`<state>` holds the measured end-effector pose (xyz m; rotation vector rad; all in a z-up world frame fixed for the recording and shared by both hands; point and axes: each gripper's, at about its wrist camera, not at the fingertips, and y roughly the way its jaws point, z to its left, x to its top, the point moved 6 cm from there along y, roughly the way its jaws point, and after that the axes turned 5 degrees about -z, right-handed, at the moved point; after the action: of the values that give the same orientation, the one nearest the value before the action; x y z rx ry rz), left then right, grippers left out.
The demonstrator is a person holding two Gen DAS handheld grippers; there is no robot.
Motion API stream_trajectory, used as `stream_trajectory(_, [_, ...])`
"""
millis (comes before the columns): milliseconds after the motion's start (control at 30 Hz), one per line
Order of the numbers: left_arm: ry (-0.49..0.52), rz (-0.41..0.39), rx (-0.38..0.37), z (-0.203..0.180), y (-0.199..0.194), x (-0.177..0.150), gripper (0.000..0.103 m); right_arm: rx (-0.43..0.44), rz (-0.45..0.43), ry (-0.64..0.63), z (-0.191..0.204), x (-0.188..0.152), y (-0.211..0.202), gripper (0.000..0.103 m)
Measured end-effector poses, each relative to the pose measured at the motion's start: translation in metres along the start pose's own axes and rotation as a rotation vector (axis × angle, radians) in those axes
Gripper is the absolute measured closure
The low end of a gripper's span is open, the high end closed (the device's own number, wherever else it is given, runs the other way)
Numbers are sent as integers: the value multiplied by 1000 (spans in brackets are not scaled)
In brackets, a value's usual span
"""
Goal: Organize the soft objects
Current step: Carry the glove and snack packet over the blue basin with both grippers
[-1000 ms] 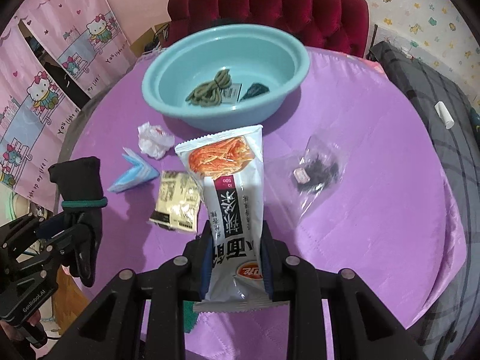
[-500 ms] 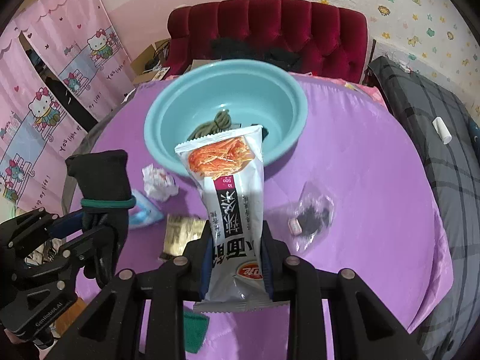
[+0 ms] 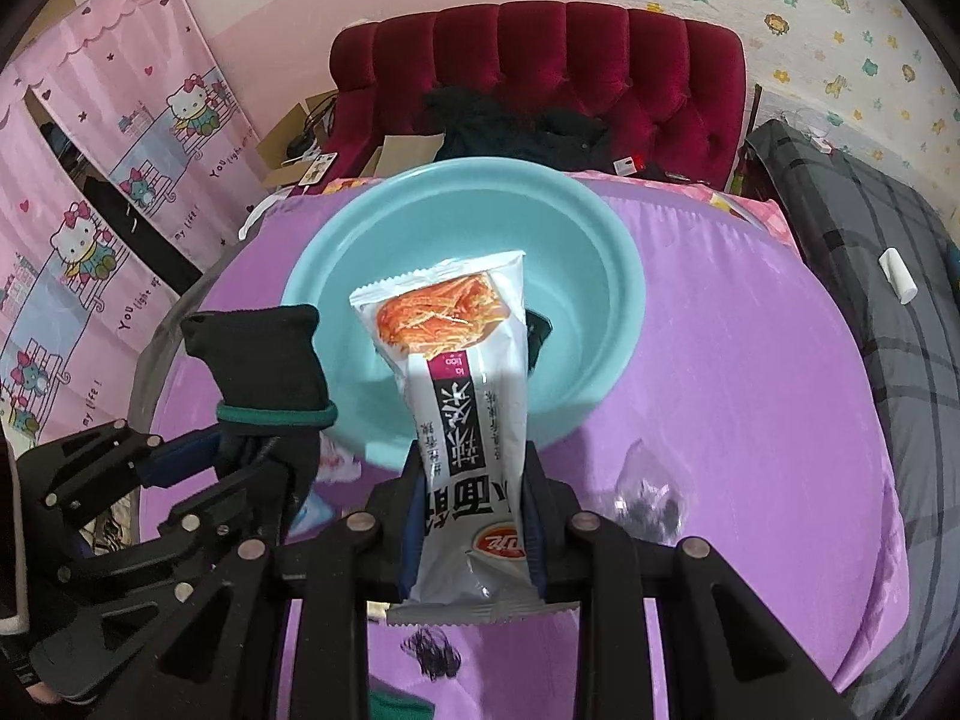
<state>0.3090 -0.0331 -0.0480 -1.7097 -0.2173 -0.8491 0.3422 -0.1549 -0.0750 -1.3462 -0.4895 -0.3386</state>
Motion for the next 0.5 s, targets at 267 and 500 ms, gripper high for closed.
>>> stream_trajectory(267, [10,12,2,15,27,16,76,-4,2,23,-5,29,30,74])
stream_trajectory(500, [2,19,1,29,55,32,76,-19,10,28,-6,49,58,74])
